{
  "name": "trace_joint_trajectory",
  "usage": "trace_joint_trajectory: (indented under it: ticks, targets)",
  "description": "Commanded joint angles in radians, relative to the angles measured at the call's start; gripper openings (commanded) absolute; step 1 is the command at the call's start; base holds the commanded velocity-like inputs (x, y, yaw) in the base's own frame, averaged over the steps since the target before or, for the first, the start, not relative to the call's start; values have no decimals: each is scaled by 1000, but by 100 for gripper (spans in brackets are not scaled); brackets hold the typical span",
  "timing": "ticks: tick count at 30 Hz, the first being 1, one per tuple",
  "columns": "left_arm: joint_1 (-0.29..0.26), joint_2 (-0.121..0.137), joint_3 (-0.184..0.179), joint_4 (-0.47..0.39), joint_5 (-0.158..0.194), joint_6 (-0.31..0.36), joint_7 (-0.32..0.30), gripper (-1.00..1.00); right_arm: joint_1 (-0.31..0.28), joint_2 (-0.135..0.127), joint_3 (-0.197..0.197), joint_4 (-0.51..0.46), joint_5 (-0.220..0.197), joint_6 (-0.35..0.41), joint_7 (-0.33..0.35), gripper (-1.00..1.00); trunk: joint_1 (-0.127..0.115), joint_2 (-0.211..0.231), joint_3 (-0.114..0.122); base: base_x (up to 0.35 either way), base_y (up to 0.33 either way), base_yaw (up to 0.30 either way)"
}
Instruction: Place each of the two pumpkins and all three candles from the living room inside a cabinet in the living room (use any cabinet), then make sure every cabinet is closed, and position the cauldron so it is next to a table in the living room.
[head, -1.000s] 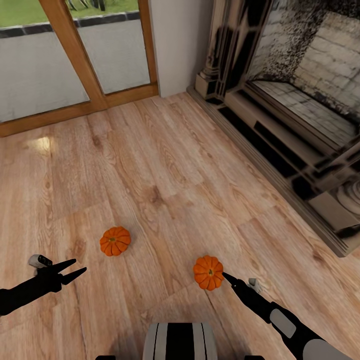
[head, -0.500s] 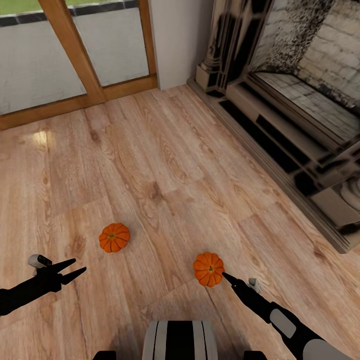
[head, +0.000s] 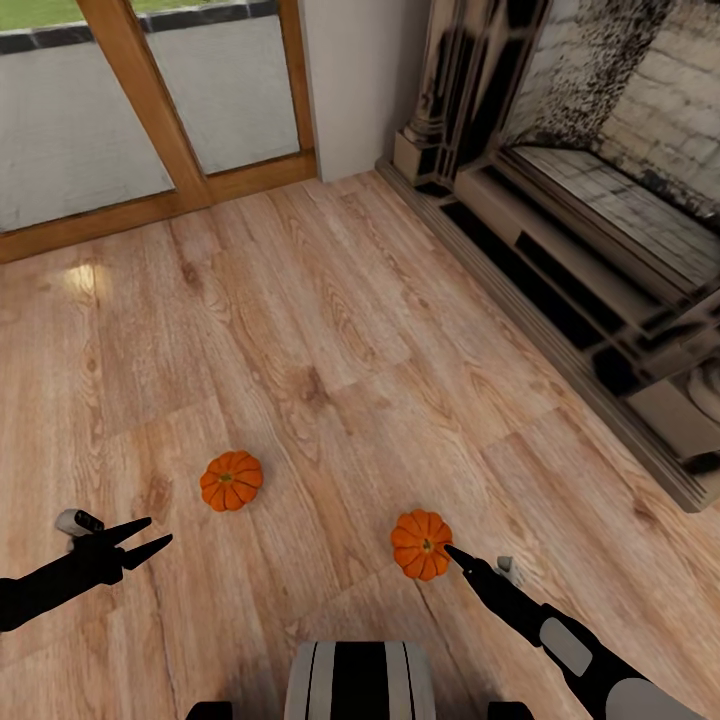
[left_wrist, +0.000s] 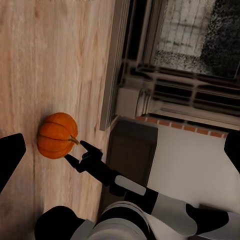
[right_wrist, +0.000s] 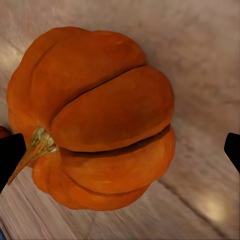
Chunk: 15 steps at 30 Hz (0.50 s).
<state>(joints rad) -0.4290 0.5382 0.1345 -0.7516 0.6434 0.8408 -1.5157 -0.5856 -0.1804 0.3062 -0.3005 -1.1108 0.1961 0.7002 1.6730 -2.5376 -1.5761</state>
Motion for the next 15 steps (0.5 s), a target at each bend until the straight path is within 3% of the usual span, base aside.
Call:
trace_joint_trajectory:
  ticks: [1,15]
  targets:
    - [0,0,0,0,0,11,-3,100,0,-1,4,0,-11,7,2,100,0,0,-1,20,11,0]
    - [0,0,-1,-2,1,11,-3,100,0,-1,4,0,-11,7,1,100,0,0,-1,43,23,0]
